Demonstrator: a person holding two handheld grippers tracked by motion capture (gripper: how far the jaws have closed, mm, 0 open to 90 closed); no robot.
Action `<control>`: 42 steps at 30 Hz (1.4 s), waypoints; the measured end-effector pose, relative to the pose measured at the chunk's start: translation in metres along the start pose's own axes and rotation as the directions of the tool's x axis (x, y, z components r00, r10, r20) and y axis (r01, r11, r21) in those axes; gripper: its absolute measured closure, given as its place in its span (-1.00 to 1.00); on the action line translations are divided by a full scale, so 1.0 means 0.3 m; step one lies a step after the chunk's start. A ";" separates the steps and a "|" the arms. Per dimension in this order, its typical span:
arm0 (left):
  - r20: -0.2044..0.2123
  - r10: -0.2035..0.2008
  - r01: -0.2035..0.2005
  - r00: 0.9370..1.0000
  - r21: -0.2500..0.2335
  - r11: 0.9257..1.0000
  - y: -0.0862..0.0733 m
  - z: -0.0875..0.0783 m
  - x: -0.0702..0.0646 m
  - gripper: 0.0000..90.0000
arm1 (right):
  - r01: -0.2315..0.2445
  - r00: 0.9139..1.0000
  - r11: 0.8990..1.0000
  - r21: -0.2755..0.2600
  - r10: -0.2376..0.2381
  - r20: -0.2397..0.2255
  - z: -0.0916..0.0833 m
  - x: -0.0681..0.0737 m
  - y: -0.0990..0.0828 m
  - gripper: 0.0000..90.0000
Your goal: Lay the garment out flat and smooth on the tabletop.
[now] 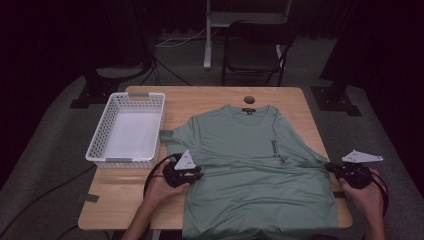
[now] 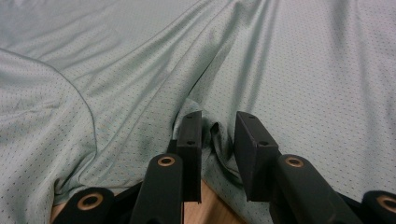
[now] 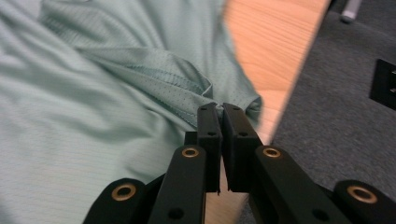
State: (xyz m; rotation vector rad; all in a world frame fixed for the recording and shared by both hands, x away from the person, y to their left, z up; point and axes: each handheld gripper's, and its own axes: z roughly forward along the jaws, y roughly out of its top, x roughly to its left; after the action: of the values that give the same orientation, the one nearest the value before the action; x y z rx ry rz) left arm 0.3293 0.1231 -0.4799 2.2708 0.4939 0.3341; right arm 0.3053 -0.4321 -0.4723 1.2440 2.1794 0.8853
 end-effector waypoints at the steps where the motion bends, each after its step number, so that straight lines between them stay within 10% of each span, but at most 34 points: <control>1: 0.001 0.001 -0.001 1.000 -0.001 1.000 -0.001 0.000 0.000 0.63 | -0.011 1.000 1.000 -0.009 0.011 0.010 -0.002 -0.009 -0.005 0.90; 18: -0.005 0.002 -0.002 1.000 -0.004 1.000 -0.001 0.000 0.000 0.61 | 0.024 0.999 0.992 -0.128 -0.029 -0.038 -0.027 0.072 0.118 0.39; 32: -0.007 -0.009 0.009 1.000 -0.021 1.000 -0.009 0.000 -0.002 0.57 | 0.123 0.979 0.990 -0.075 -0.133 -0.154 0.164 0.265 0.222 0.31; 42: -0.010 -0.007 0.006 1.000 -0.023 1.000 -0.011 -0.001 -0.004 0.56 | 0.163 0.981 0.987 -0.006 -0.162 -0.109 0.203 0.294 0.201 0.26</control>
State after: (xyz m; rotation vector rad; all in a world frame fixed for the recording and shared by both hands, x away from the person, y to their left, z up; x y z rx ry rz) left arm 0.3274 0.1250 -0.4823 2.2461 0.5003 0.3469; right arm 0.3387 -0.3138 -0.4770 1.0223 2.3305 0.9020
